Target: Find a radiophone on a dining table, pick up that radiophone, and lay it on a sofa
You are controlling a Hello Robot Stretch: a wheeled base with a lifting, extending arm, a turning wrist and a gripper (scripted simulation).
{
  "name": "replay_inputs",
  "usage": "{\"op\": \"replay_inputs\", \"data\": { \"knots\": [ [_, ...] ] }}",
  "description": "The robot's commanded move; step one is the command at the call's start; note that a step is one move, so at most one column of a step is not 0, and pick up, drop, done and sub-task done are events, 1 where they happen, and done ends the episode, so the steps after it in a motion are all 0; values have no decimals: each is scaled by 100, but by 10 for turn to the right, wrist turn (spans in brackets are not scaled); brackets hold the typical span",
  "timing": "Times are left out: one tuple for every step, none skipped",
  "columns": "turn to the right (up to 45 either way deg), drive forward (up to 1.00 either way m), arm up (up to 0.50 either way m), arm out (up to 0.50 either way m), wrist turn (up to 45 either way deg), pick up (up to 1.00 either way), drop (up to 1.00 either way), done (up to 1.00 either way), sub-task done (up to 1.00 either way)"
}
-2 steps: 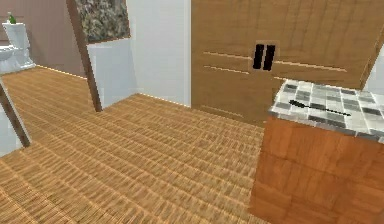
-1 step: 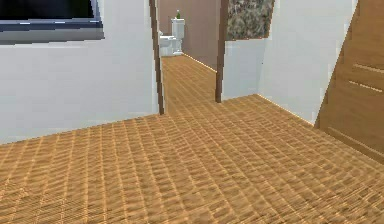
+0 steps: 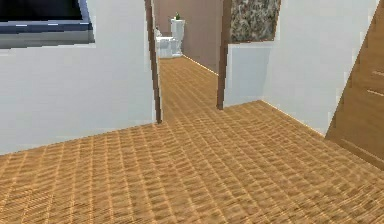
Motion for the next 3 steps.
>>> {"op": "replay_inputs", "data": {
  "knots": [
    [-450,0,0,0,0,0,0,0,0],
    [-420,0,0,0,0,0,0,0,0],
    [0,55,0,0,0,0,0,0,0]
  ]
}}
